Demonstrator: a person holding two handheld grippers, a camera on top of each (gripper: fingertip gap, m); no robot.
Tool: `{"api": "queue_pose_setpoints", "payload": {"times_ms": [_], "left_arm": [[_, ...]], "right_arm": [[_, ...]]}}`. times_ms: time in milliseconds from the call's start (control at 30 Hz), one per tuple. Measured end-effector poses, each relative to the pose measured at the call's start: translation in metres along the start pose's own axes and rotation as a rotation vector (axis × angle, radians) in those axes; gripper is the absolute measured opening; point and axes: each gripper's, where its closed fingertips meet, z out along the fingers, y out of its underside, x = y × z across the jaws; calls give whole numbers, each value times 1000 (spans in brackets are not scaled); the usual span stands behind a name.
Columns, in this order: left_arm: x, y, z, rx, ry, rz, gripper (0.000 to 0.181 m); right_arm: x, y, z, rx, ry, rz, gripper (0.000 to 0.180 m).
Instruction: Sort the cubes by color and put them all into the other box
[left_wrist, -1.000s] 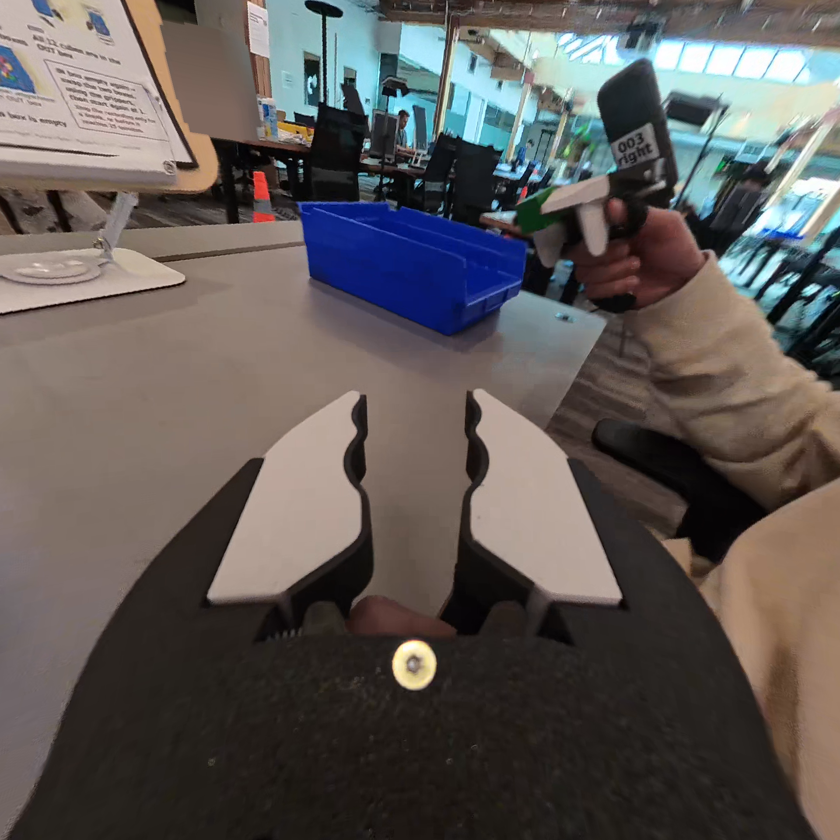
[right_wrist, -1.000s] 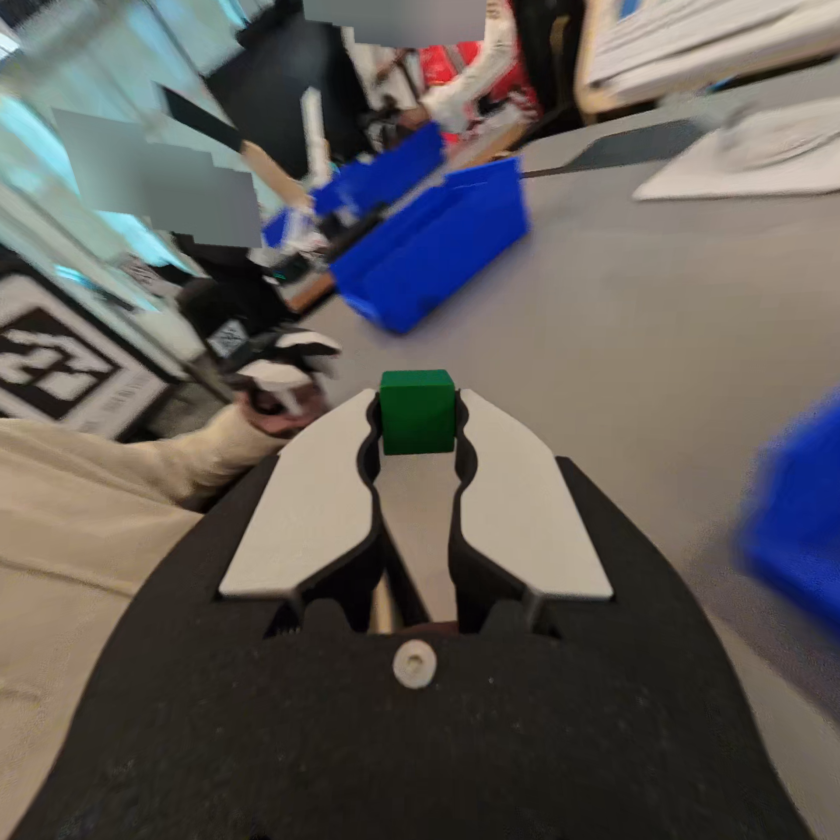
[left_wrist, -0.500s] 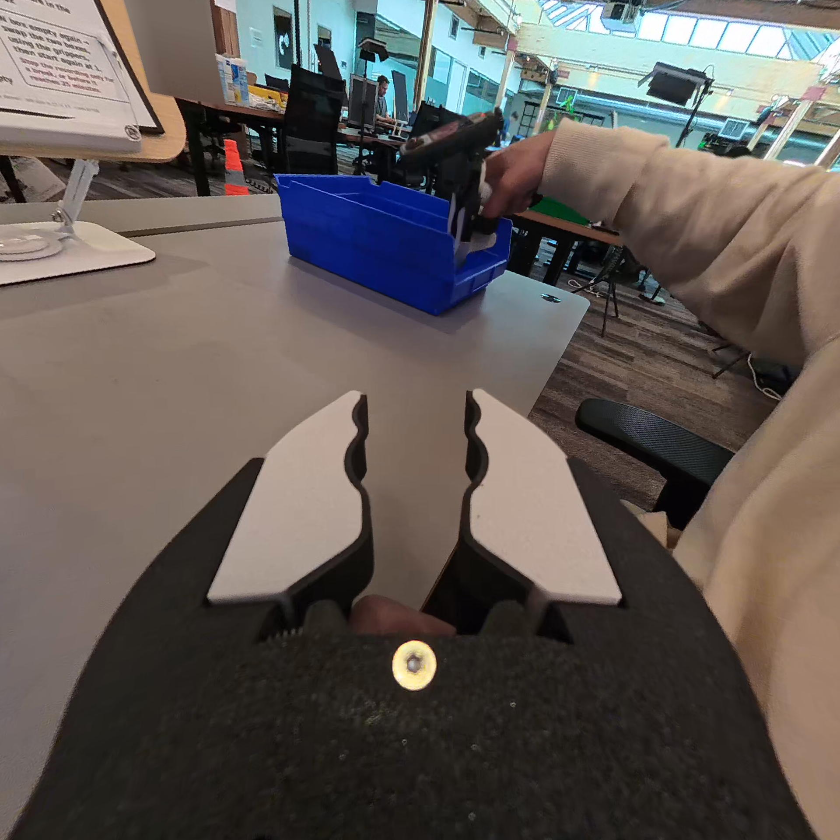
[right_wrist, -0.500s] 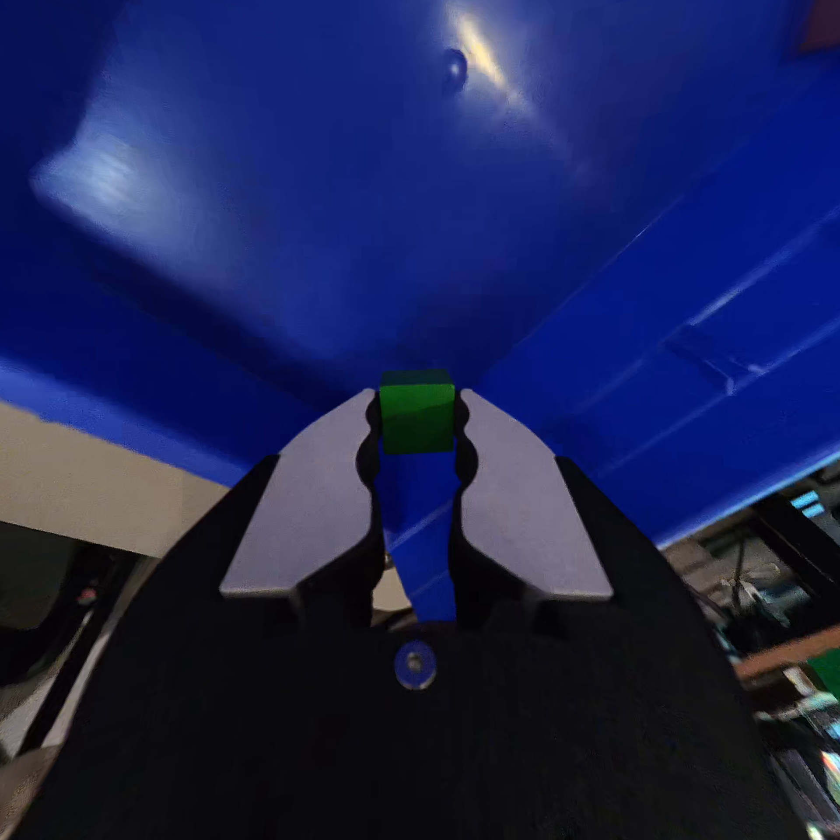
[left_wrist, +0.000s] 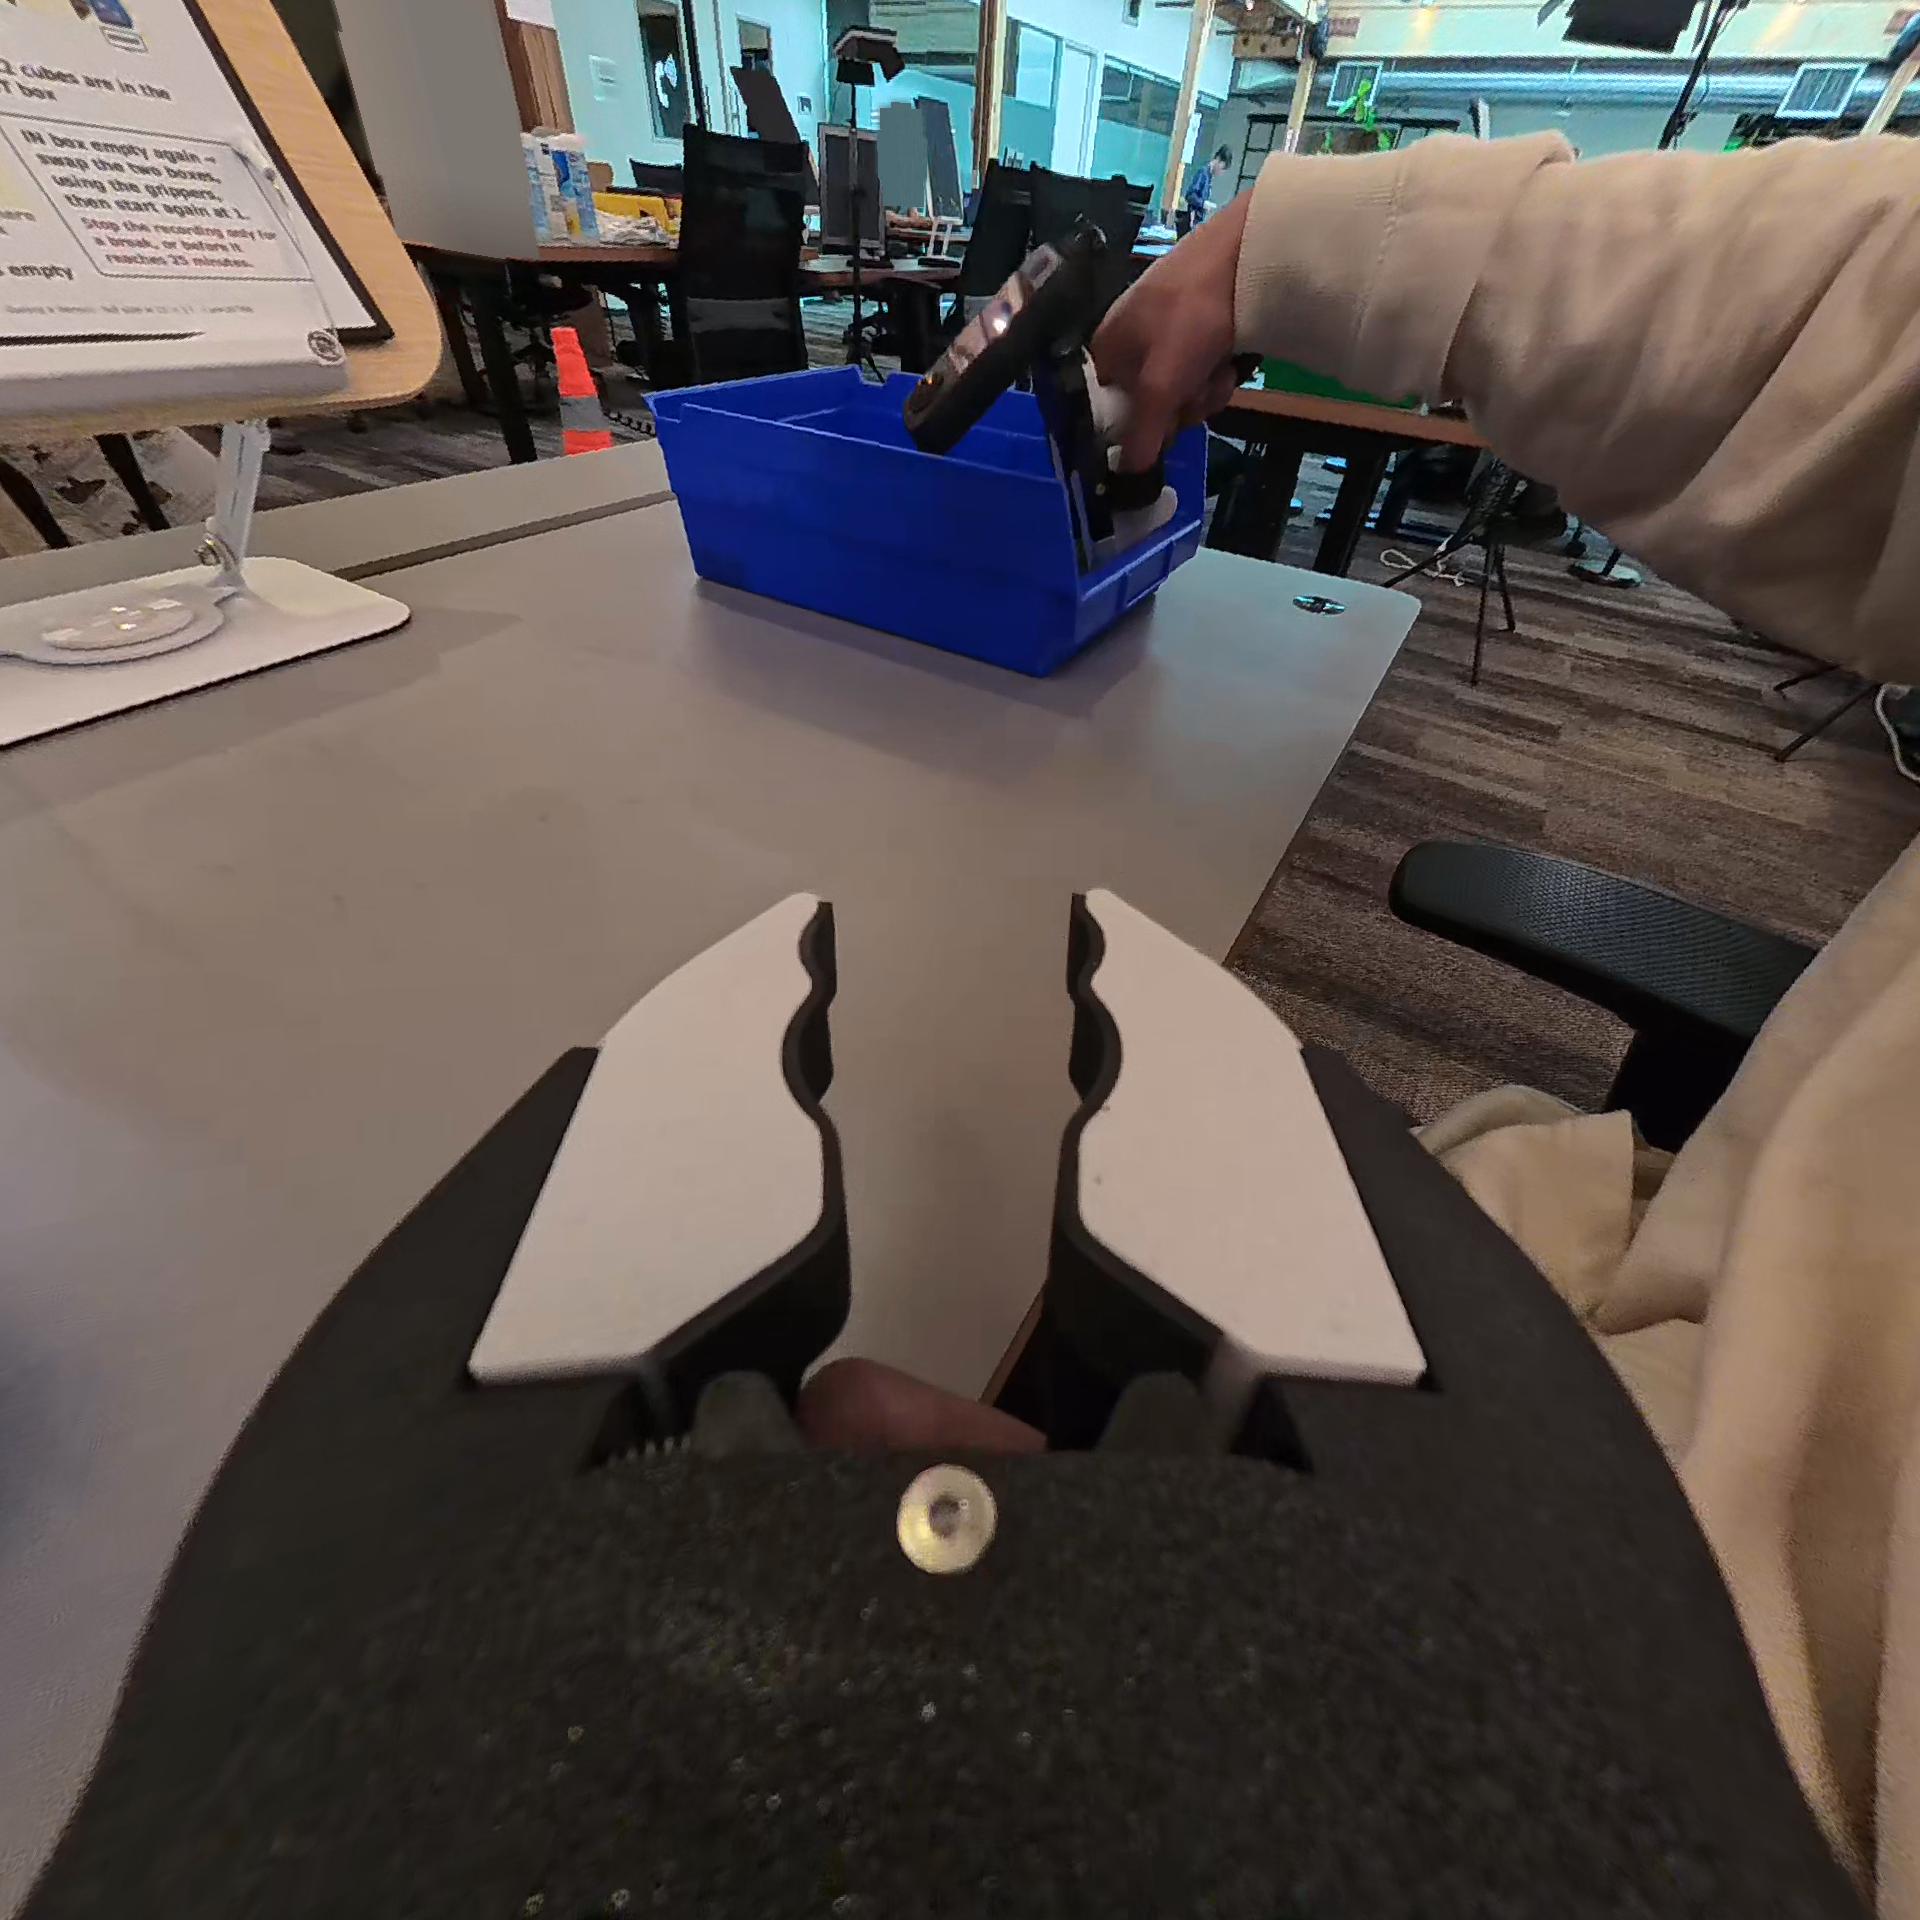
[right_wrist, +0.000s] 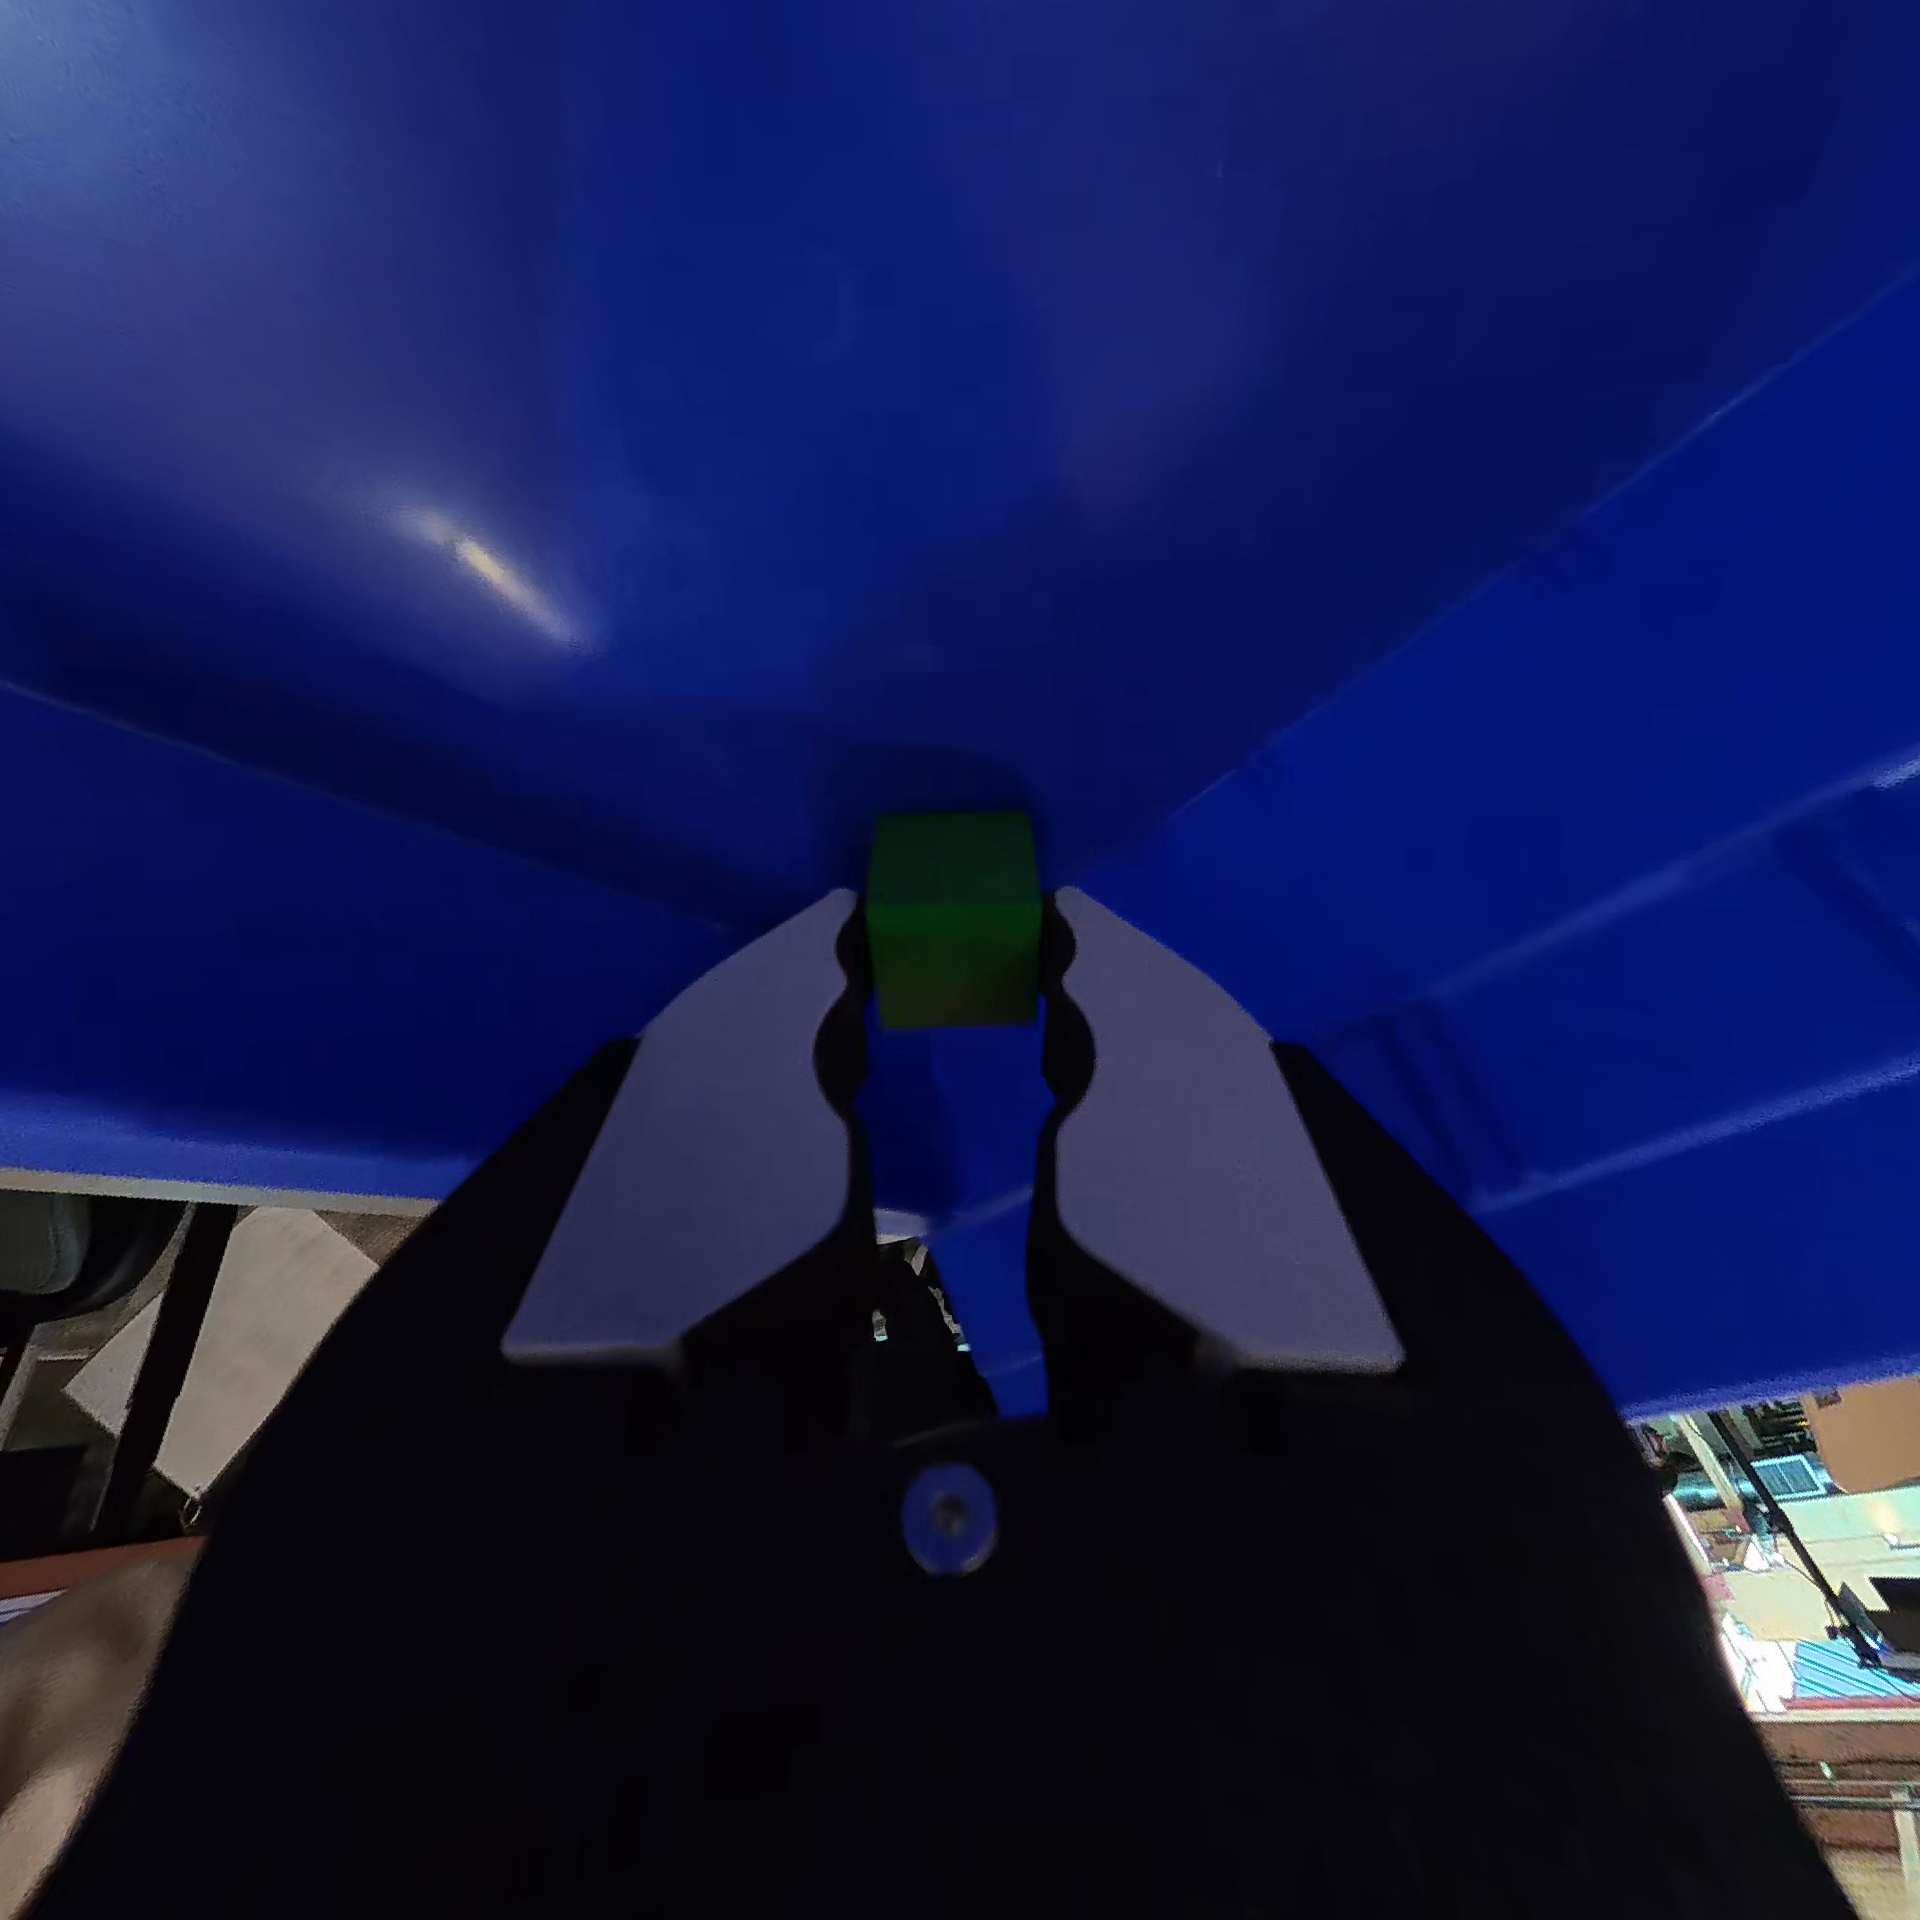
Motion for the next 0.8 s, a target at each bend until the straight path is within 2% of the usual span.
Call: {"api": "queue_pose_setpoints", "payload": {"times_ms": [100, 200, 300, 333, 400, 467, 533, 667, 800], "left_arm": [[1, 2, 1, -10, -9, 15, 43], [-9, 3, -2, -24, -76, 59, 43], [-35, 9, -7, -87, -229, 81, 42], [-45, 11, -10, -101, -284, 87, 42], [-62, 12, -14, -115, -372, 94, 42], [-70, 12, -18, -125, -407, 78, 43], [-70, 12, -21, -139, -393, 69, 43], [-67, 30, -36, -329, -342, 153, 45], [-108, 18, -78, -462, -502, 157, 43]], "right_arm": [[-1, -1, -13, 68, 19, 0, 49], [-5, -9, -62, 342, 126, 48, 54], [-50, -33, -136, 850, 149, 96, 53], [-79, -44, -160, 1048, 88, 111, 53], [-148, -58, -199, 1422, -141, 139, 51], [-201, -60, -219, 1719, -336, 215, 37], [-239, -65, -212, 1810, -432, 254, 40], [-276, -67, -194, 1760, -450, 195, 44], [-281, -63, -185, 1760, -429, 198, 44]]}}
